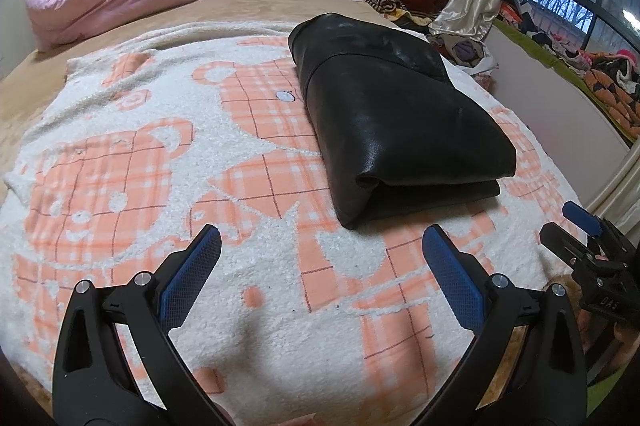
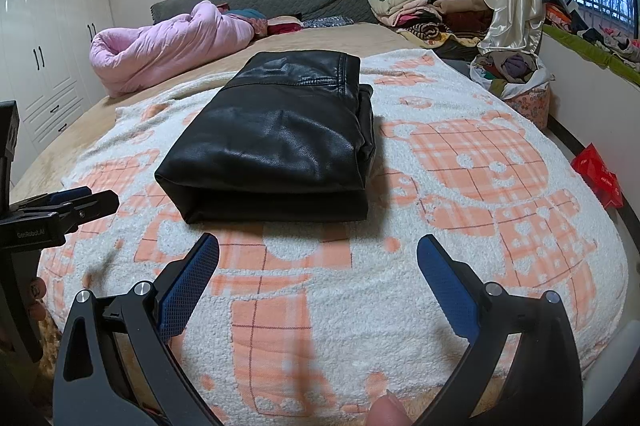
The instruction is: Fold large clothes
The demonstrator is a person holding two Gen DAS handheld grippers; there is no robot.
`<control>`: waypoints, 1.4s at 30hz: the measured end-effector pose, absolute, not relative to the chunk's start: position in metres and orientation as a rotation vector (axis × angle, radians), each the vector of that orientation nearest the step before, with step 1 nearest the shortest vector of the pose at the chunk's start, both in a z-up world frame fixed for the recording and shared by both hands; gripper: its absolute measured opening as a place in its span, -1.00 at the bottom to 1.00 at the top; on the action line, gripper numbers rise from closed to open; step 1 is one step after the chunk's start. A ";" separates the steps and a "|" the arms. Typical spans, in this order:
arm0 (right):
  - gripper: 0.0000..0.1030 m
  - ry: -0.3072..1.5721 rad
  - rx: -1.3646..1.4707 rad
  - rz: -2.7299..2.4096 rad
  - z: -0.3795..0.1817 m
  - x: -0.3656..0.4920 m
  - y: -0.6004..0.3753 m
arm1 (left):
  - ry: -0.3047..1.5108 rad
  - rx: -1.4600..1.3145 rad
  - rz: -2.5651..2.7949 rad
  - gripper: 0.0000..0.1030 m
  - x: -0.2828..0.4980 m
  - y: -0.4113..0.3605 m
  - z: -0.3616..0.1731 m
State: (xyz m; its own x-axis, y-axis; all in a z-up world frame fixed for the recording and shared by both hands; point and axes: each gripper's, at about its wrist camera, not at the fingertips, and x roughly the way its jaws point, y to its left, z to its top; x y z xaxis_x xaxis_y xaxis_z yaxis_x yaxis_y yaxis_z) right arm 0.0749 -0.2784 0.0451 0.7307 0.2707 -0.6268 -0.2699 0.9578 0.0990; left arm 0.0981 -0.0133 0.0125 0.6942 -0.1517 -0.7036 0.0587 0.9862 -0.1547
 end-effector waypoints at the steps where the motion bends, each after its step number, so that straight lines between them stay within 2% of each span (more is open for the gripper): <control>1: 0.92 0.690 0.001 0.298 0.045 0.075 -0.278 | 0.795 -0.123 -0.117 0.84 0.098 -0.013 0.012; 32: 0.92 0.677 -0.009 0.222 0.048 0.069 -0.283 | 0.807 -0.080 -0.069 0.84 0.097 -0.012 0.013; 38: 0.92 0.627 0.034 0.129 0.061 0.057 -0.311 | 0.821 -0.102 -0.074 0.84 0.098 -0.005 0.012; 42: 0.92 0.597 0.082 -0.025 0.071 0.044 -0.370 | 0.878 -0.171 -0.061 0.84 0.110 0.025 0.004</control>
State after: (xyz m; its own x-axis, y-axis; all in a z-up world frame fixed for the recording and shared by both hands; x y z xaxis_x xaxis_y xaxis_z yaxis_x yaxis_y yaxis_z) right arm 0.0436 -0.3703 0.0709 0.8271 -0.0001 -0.5621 0.0478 0.9964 0.0702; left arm 0.1099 0.0246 0.0042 0.6380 -0.1232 -0.7601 -0.0168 0.9846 -0.1738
